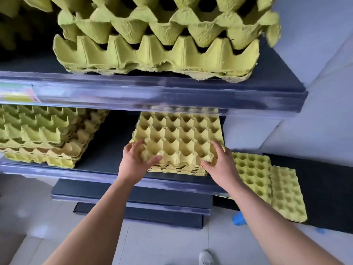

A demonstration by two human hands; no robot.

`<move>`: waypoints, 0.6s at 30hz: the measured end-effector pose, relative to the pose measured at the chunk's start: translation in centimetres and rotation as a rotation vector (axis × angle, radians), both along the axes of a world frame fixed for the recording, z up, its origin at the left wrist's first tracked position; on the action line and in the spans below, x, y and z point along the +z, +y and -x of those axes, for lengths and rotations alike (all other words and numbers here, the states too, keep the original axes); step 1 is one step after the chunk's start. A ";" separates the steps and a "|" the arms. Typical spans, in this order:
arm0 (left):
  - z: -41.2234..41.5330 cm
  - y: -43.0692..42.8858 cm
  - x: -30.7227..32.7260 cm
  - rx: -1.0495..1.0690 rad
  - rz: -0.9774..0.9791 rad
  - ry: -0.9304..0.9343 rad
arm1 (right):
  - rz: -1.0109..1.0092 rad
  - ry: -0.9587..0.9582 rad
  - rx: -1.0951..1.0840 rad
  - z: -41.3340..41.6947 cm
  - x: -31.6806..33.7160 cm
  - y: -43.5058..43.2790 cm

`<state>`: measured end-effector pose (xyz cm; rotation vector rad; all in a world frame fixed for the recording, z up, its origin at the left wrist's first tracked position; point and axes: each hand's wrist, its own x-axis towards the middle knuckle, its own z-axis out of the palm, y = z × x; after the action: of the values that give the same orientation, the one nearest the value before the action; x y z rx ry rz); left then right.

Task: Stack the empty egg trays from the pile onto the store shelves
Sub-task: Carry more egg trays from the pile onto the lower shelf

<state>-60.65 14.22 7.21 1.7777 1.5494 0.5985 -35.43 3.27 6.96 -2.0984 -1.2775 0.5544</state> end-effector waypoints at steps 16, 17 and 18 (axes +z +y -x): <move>-3.2 -4.3 2.5 -0.202 -0.581 0.298 | -0.019 -0.365 -0.056 0.4 2.9 -4.5; -4.1 -5.2 2.6 -0.249 -0.616 0.280 | -0.017 -0.369 -0.062 -0.1 2.8 -5.4; -5.2 -6.1 2.7 -0.296 -0.638 0.264 | -0.011 -0.371 -0.072 -0.6 2.7 -6.4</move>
<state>-55.50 8.12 9.87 2.5992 1.2960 0.7906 -34.82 -3.11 9.66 -2.2994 -1.3892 0.1264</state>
